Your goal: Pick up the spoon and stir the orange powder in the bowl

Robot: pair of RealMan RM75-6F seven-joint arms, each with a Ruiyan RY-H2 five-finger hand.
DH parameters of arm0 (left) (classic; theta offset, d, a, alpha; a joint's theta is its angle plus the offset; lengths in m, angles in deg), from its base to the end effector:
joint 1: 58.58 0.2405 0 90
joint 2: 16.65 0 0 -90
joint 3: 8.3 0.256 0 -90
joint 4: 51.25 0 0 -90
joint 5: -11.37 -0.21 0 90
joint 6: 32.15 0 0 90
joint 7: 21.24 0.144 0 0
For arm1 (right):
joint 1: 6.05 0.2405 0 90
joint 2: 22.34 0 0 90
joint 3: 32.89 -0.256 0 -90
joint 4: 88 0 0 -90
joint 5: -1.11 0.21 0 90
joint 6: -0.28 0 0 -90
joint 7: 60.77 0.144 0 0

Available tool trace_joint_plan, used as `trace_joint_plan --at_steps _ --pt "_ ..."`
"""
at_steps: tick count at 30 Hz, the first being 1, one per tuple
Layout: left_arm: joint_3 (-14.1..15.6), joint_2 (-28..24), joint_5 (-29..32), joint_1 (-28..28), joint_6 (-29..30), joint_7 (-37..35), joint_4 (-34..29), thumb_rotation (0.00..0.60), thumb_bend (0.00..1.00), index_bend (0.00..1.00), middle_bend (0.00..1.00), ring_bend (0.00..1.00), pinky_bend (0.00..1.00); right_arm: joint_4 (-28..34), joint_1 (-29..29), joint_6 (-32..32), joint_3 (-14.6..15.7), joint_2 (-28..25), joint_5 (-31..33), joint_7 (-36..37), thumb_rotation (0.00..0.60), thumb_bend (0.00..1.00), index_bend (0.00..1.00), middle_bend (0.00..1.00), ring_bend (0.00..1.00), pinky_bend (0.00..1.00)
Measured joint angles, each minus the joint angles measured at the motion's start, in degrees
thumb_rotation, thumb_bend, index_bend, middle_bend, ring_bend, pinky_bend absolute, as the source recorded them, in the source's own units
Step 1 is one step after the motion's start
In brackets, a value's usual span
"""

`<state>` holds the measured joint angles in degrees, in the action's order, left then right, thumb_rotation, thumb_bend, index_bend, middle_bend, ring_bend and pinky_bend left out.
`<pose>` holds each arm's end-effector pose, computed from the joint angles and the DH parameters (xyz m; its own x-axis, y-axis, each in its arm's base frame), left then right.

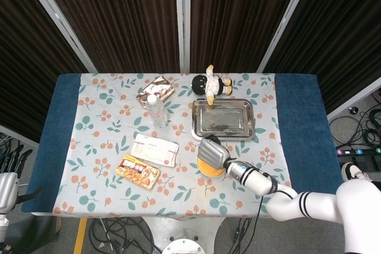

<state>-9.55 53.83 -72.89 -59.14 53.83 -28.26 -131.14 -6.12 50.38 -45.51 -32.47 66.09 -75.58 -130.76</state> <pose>-0.3601 0.1511 0.1448 0.3784 0.0315 0.9251 0.9197 0.0999 -0.3796 -0.1015 -0.3306 -0.0552 0.8657 0.4917 0.0938 0.2690 -0.6150 0.7412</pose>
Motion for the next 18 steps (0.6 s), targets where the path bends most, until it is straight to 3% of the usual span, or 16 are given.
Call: trace_joint_plan --at_steps 18 --pt "-0.1 -0.2 -0.5 0.1 0.5 0.4 -0.4 0.600 0.09 0.16 0.08 0.09 0.12 3.7 -2.0 -3.5 -0.2 -2.3 -0.4 6.7 0.600 0.39 0.79 1.00 1.00 1.00"
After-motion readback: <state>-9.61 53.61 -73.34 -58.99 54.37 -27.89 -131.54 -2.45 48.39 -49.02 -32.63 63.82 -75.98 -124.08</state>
